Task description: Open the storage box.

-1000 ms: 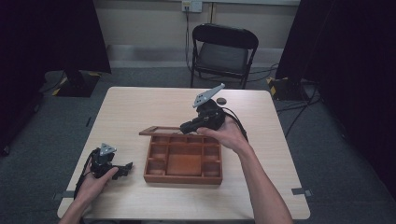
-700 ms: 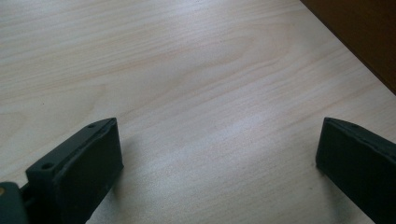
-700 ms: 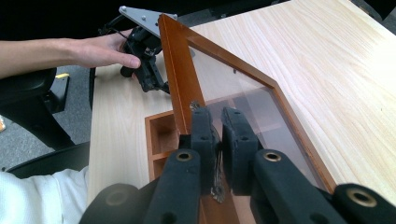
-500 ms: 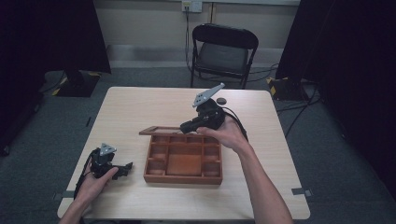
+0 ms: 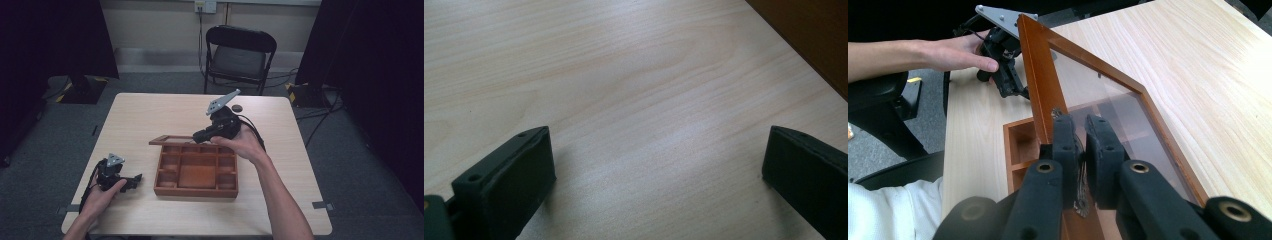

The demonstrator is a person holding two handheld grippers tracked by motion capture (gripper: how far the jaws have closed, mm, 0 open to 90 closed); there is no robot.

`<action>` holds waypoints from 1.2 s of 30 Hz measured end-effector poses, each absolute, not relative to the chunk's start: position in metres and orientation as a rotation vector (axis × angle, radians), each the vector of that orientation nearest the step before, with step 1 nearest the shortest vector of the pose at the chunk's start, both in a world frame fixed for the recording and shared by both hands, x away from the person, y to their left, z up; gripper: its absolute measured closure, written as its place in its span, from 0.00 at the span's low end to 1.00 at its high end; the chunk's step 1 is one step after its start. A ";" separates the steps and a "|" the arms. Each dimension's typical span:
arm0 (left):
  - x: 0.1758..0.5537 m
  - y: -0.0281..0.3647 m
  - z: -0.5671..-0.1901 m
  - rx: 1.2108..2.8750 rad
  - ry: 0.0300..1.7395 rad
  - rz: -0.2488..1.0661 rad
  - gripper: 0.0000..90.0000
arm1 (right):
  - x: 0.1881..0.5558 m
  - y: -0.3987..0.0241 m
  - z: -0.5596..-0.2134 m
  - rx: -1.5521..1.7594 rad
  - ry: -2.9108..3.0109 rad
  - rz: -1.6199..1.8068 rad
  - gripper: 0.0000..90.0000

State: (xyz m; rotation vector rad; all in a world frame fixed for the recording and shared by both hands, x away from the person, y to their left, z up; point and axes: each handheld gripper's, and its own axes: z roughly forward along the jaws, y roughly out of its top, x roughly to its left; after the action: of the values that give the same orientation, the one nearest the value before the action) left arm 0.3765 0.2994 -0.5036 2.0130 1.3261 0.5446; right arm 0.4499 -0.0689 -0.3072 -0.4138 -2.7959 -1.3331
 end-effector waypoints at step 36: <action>0.376 0.299 -0.504 2.013 1.326 0.544 0.00 | 0.450 -0.069 -0.306 -0.419 -2.799 -1.326 0.93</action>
State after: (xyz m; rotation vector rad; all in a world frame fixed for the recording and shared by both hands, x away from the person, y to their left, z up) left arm 0.3764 0.2994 -0.5036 2.0131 1.3260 0.5444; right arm 0.4502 -0.0686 -0.3063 -0.4195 -2.7988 -1.3257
